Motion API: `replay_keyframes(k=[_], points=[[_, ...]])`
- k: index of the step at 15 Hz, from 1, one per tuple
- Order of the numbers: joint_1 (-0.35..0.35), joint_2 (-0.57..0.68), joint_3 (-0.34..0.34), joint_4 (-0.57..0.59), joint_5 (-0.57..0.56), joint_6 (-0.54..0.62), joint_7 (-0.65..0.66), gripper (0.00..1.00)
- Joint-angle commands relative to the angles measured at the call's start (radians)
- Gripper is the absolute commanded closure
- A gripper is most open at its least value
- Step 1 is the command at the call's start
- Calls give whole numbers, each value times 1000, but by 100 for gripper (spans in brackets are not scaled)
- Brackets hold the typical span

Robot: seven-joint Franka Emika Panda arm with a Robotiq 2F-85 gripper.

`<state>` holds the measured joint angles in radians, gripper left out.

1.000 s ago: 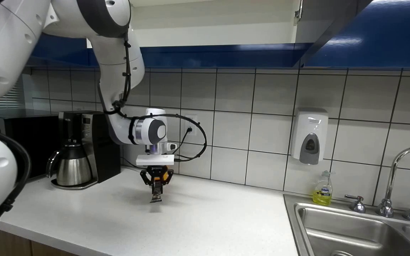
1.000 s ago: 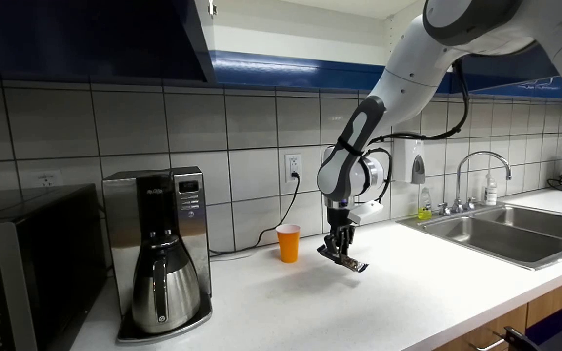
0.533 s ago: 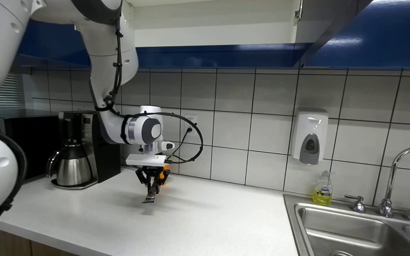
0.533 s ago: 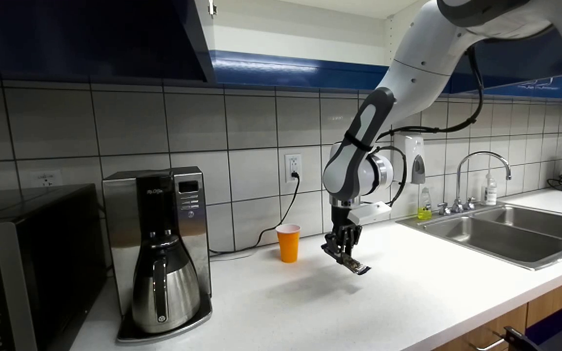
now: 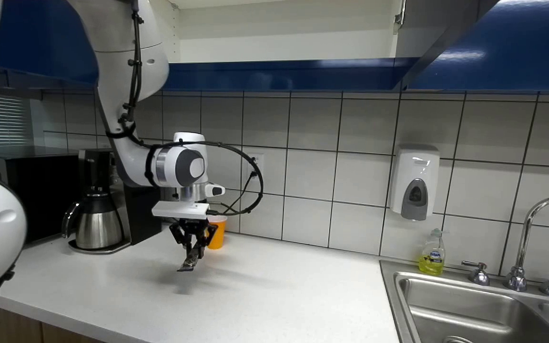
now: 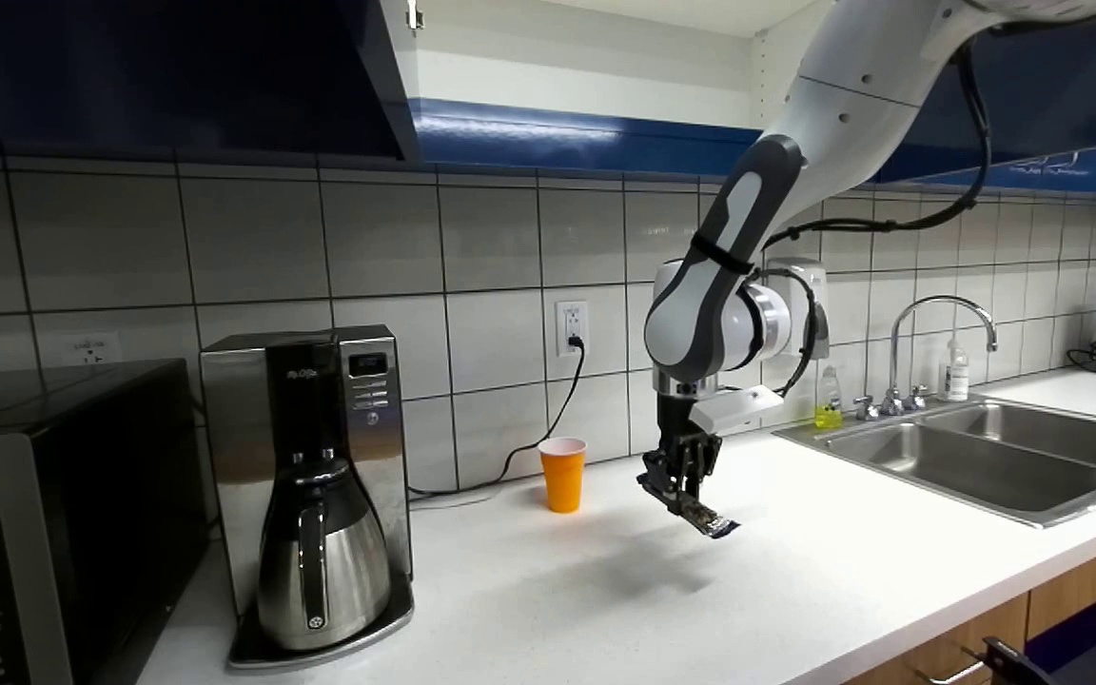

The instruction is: Shift the chocolate bar to the open cupboard

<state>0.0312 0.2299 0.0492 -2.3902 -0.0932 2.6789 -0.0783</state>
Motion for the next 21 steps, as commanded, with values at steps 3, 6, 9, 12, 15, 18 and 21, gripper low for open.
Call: replay_keyframes(k=[3,6,9,12,15,18,21], points=[[13,-176,-7,-160,-8,-2,49,92],[12,-245,-6,-224,-17,-7,62,92],[10,-308,0,-270,-9,-22,45,92],[10,-380,4,-303,-8,-30,46,92],[8,-463,9,-321,-11,-37,64,92],[5,-536,13,-319,-13,-41,70,92],[6,-603,12,-304,4,-55,75,92]])
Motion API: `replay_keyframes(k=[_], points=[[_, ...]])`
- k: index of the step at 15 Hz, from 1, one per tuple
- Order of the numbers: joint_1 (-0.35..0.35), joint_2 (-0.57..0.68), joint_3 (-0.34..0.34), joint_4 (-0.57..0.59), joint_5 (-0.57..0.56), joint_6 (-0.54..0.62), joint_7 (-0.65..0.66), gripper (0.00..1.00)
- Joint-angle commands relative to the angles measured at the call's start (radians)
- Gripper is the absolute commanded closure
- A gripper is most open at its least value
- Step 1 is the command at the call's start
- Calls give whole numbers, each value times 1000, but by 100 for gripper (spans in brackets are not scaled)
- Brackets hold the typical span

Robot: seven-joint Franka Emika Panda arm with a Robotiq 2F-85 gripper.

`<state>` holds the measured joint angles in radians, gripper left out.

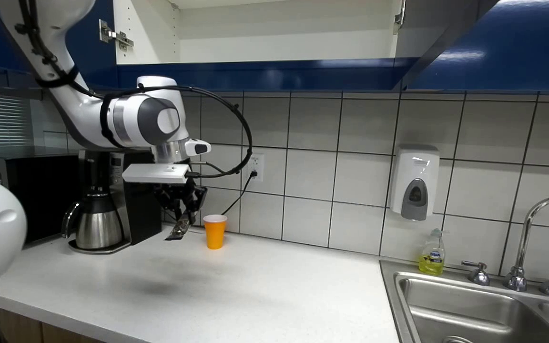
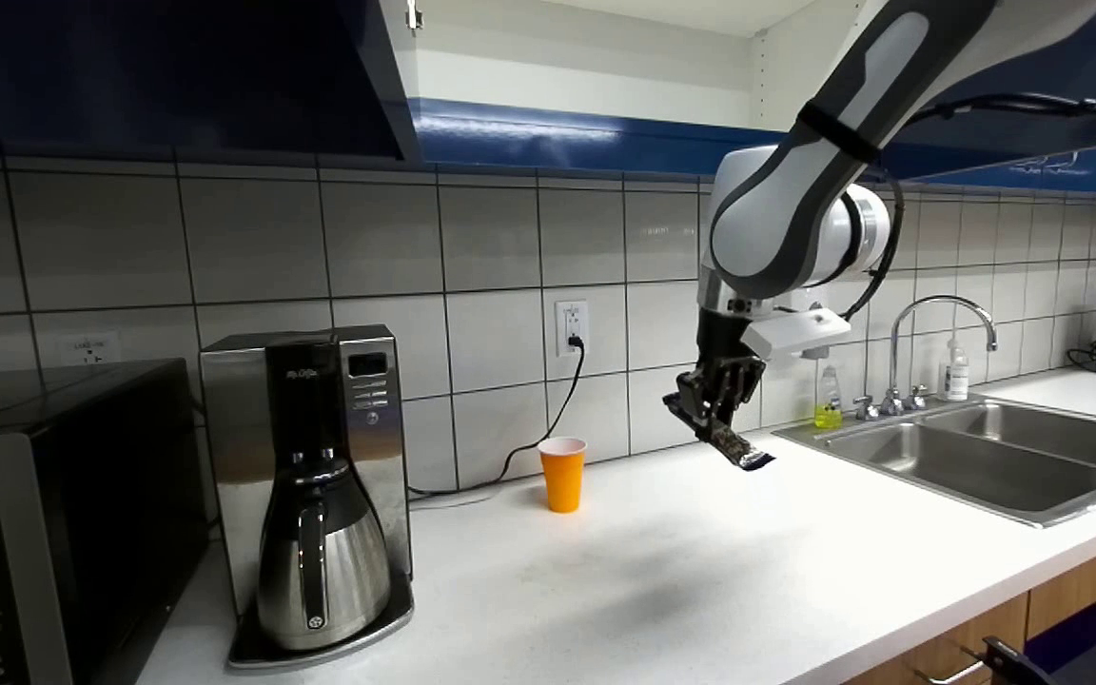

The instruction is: Shift the chocolate bar to the open cupboard

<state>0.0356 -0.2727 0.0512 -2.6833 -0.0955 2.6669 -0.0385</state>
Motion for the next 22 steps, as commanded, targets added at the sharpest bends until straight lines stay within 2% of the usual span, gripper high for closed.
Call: replay_keyframes(k=[1,14,22], points=[[3,-121,10,-7,10,-46,36,92],[16,-333,25,35,38,-116,74,92],[0,-423,74,122,22,-194,137,92]])
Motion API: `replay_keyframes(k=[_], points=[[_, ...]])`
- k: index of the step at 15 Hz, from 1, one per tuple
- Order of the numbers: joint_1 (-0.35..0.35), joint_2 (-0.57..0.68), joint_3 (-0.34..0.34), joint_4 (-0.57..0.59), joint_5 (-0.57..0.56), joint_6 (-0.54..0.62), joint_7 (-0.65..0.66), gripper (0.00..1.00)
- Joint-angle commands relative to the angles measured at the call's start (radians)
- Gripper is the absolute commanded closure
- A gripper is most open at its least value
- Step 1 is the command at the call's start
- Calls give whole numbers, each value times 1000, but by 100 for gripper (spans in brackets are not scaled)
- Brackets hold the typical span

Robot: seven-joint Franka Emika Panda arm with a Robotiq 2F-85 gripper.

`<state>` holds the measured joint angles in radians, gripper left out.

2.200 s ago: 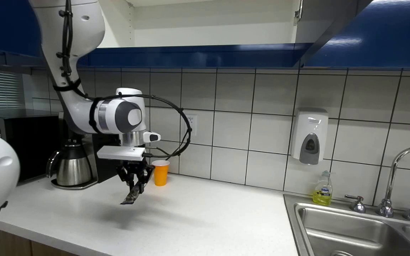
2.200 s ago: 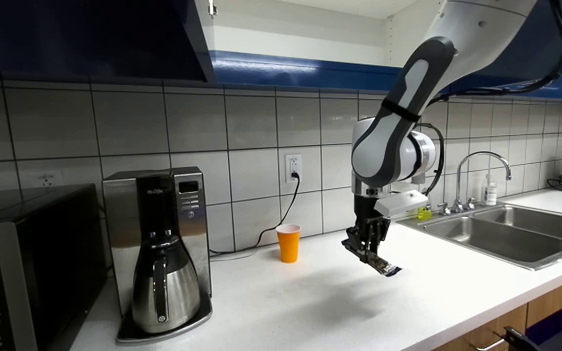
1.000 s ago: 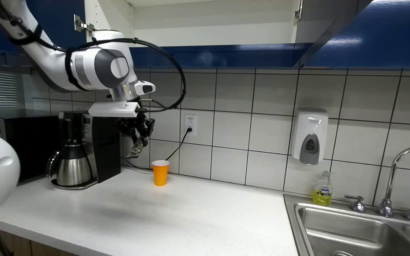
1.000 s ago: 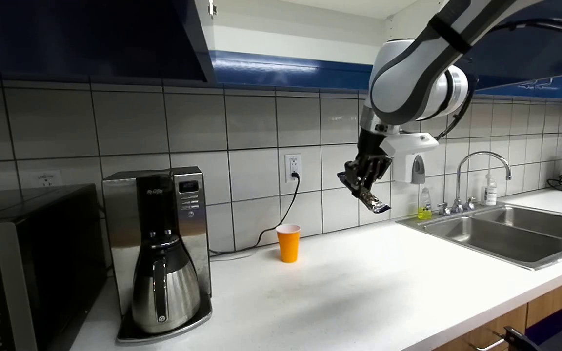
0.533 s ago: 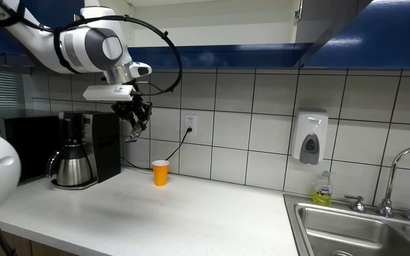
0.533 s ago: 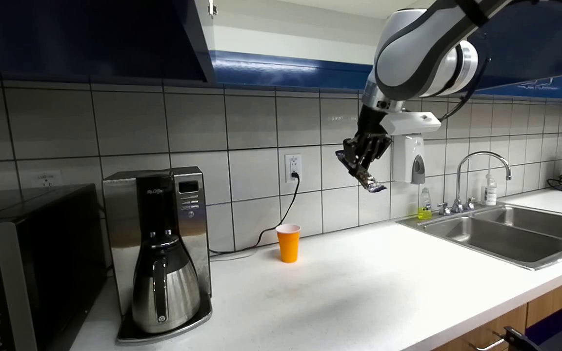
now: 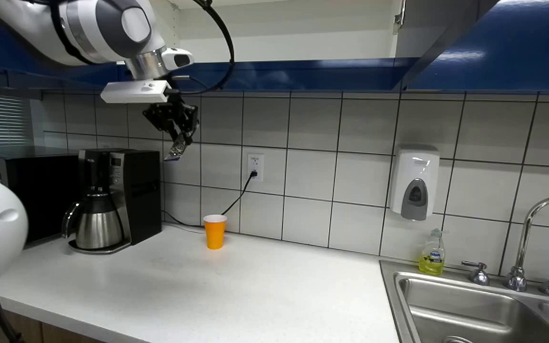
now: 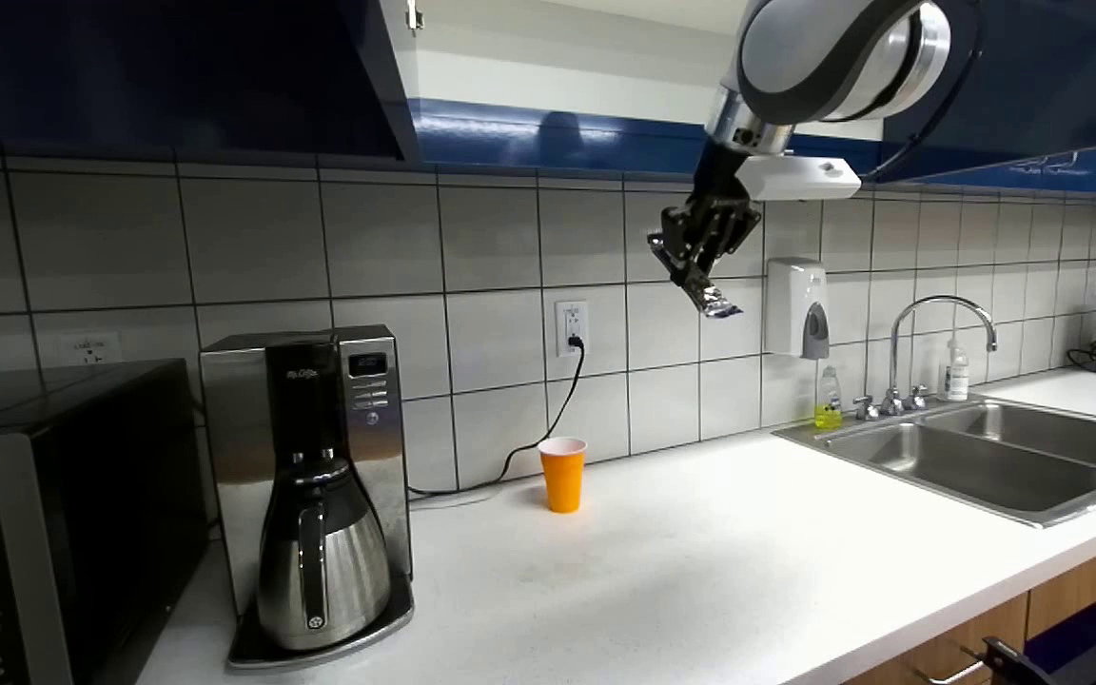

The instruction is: Shift the chocolate bar to the open cupboard

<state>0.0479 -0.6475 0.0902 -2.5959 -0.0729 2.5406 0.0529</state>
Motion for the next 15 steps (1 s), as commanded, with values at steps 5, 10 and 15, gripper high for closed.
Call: replay_keyframes(k=[5,10,15], points=[[-16,-74,60,92,-4,-113,78,92],[-37,-65,85,170,-13,-139,130,92],[-64,-35,107,261,-22,-168,184,92]])
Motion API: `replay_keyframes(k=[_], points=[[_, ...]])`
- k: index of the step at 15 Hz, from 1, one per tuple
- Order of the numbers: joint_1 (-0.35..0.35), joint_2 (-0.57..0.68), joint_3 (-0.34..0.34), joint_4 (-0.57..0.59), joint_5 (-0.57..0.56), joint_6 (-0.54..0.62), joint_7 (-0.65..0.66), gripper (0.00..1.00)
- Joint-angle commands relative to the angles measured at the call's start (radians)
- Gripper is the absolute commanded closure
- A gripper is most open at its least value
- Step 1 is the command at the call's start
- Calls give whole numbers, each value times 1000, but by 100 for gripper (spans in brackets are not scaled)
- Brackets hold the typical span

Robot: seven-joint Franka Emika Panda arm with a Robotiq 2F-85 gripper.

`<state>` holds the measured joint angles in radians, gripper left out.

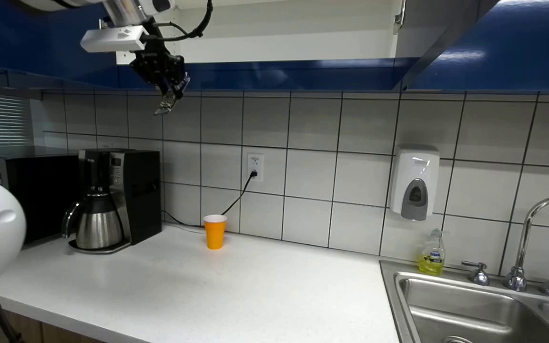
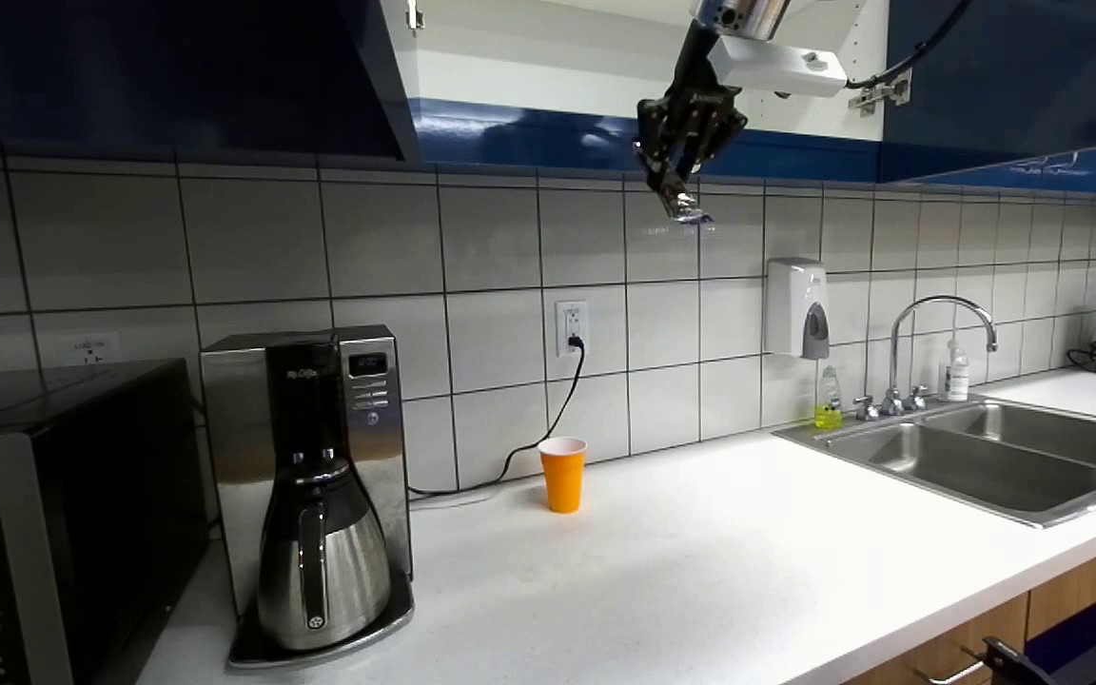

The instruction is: Shift the chocolate bar to the open cupboard

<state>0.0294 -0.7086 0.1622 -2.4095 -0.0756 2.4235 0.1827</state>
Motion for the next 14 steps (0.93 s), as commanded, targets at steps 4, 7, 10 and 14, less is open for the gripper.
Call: replay_keyframes(k=[4,7,10,14], points=[[-73,72,55,164,-34,-93,89,92],[-94,95,70,226,-52,-117,122,92],[-102,126,76,296,-71,-148,144,92],[-93,166,68,383,-74,-194,153,92]])
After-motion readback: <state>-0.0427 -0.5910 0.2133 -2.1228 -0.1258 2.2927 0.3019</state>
